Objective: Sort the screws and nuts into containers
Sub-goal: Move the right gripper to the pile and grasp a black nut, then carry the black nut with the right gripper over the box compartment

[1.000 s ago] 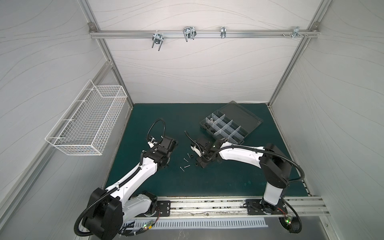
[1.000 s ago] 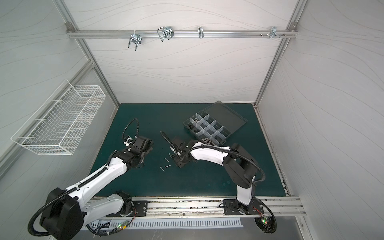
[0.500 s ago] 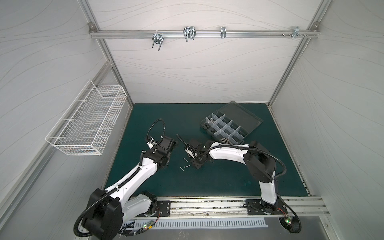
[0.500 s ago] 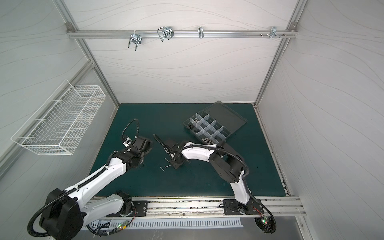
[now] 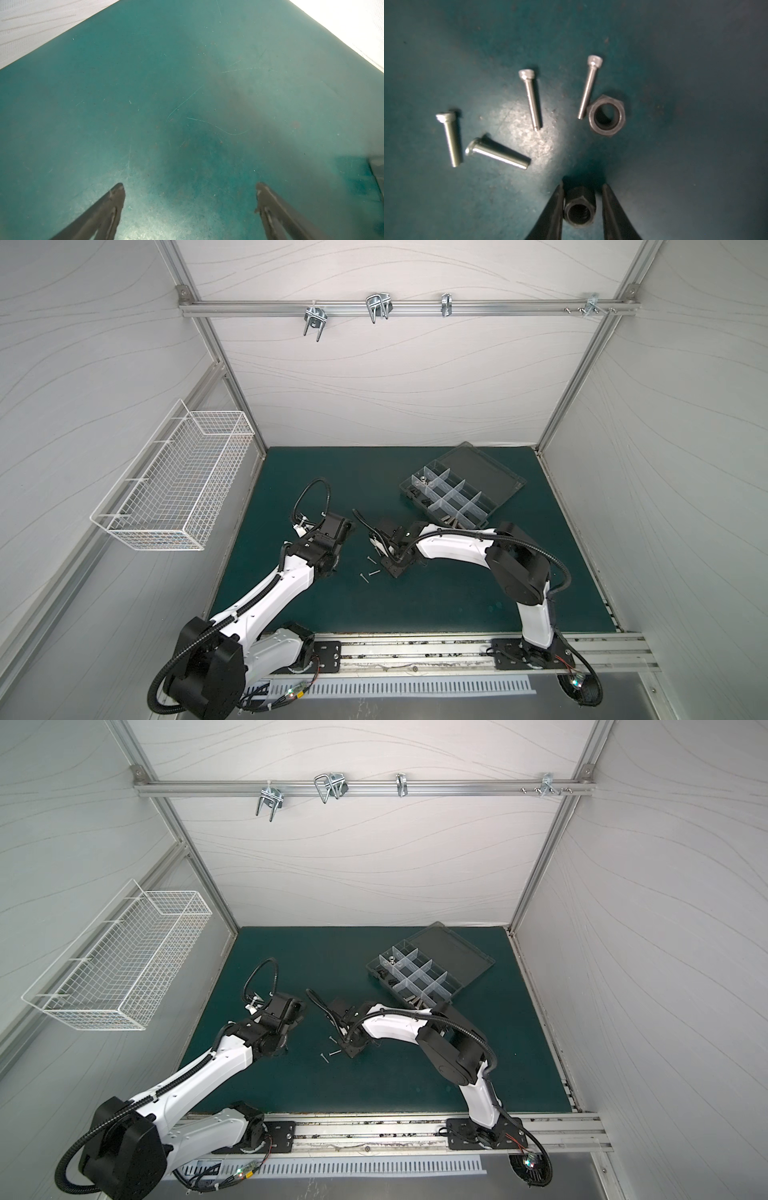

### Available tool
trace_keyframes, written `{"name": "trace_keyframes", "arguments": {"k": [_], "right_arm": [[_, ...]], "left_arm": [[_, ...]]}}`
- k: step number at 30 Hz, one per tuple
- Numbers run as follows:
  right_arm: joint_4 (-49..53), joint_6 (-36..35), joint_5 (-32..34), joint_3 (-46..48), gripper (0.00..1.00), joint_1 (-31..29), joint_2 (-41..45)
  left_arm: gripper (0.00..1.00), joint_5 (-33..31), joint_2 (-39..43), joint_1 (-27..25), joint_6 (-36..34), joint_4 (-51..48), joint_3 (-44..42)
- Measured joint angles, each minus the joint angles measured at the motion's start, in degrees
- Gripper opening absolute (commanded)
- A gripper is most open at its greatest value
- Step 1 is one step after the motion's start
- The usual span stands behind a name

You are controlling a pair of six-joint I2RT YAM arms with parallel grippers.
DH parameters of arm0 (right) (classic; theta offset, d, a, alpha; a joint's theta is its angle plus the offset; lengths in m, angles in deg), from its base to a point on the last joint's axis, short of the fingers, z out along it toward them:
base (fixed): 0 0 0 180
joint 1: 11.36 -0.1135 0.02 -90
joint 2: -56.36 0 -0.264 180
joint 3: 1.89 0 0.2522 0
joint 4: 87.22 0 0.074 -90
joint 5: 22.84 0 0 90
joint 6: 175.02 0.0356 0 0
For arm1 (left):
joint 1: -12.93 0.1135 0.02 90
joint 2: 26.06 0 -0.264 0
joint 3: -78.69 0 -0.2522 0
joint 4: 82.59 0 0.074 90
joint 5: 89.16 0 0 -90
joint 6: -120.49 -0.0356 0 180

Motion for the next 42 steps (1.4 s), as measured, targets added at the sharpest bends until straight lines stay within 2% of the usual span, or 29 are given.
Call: {"name": "trace_keyframes", "arguments": {"k": [16, 21, 26, 31, 36, 42], "right_arm": [[0.63, 0.22, 0.5, 1.62, 0.3, 0.0, 1.16], [0.63, 0.46, 0.79, 1.62, 0.25, 0.0, 1.16], [0.61, 0.74, 1.03, 1.46, 0.11, 0.0, 1.14], [0.55, 1.4, 1.25, 1.49, 0.04, 0.37, 1.22], [1.86, 2.14, 1.2, 4.02, 0.0, 1.97, 3.93], [3.48, 3.23, 1.64, 5.7, 0.0, 8.55, 12.83]], "left_arm": [[0.99, -0.02, 0.0, 0.0, 0.17, -0.22, -0.2], [0.99, 0.0, 0.0, 0.02, 0.17, -0.31, -0.35], [0.99, -0.02, 0.0, 0.11, 0.15, -0.37, -0.44], [0.99, -0.02, 0.02, 0.31, 0.15, -0.39, -0.46], [0.99, -0.02, 0.22, 0.33, 0.15, -0.42, -0.66], [0.99, 0.0, 0.22, 0.33, 0.13, -0.39, -0.66]]}}
